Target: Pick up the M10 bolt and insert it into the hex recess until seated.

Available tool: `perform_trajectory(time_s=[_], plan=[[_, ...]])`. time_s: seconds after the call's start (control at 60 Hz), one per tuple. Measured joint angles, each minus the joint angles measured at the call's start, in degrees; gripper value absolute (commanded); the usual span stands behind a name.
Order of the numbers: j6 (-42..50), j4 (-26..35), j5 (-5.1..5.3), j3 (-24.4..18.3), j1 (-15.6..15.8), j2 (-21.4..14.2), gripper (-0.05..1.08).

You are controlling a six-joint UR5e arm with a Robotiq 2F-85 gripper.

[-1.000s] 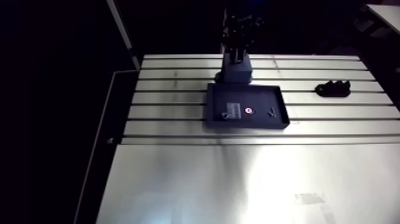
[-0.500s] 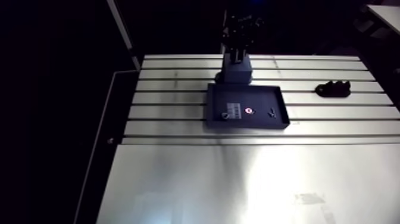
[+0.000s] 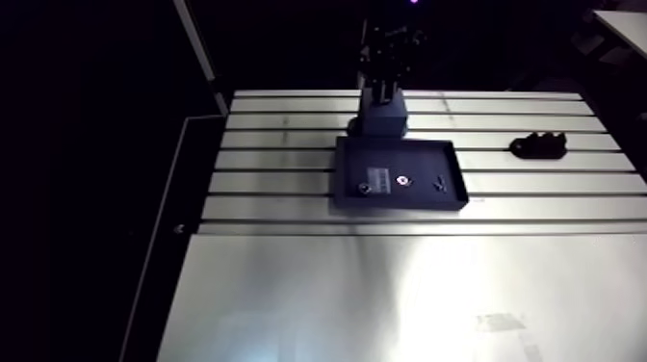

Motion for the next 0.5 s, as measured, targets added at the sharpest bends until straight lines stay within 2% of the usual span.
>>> perform_trajectory(time_s=[0.5], plan=[[0.7,-0.5,0.25,1.0,-0.1,-0.8,0.74]])
